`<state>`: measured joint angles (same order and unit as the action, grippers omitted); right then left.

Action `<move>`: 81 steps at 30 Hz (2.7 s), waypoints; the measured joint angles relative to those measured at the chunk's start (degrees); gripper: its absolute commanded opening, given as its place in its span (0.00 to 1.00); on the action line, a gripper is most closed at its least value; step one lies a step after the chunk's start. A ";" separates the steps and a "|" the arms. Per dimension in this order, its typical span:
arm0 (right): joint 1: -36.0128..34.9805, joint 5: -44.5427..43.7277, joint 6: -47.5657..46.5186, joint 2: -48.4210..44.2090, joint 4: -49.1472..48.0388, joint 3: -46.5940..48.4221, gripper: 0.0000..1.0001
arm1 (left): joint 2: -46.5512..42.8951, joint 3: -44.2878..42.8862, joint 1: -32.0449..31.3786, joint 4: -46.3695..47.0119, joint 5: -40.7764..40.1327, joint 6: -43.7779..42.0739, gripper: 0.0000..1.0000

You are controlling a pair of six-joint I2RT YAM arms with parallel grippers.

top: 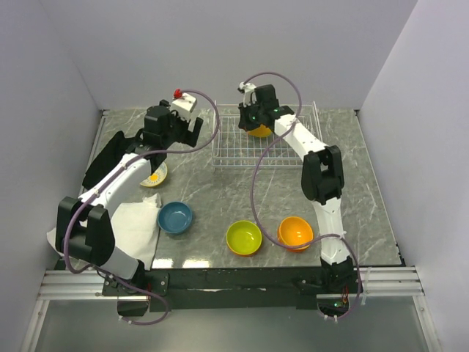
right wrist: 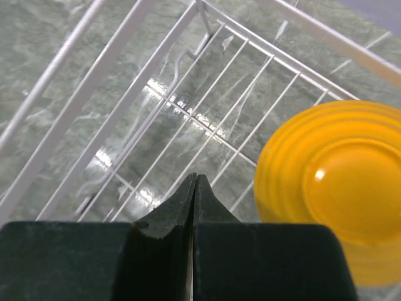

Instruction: Load the bowls into the dish rack

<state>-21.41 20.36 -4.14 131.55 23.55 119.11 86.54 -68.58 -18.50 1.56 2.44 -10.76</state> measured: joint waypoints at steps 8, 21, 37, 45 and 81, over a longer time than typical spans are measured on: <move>-3.06 -8.72 -0.24 1.90 -0.46 0.92 0.00 | -3.21 1.36 0.72 -0.17 -0.22 0.83 0.97; -1.95 -20.68 -1.97 1.90 -0.83 0.31 0.00 | -3.41 1.70 1.03 0.63 0.55 2.10 0.97; 1.92 -24.33 -3.04 1.88 -1.68 -2.12 0.00 | -0.79 1.70 1.07 1.27 1.79 3.17 0.97; 4.20 -25.97 -3.63 1.62 -2.51 -3.37 0.00 | 1.05 1.03 1.05 2.05 2.69 4.24 0.97; 2.47 2.60 -7.28 -25.66 -2.95 -19.93 1.00 | -1.20 -0.59 14.75 -0.59 -2.21 5.73 0.97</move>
<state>-18.94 22.96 -11.42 105.89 20.60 99.18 85.34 -69.17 -3.75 0.97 0.23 -5.04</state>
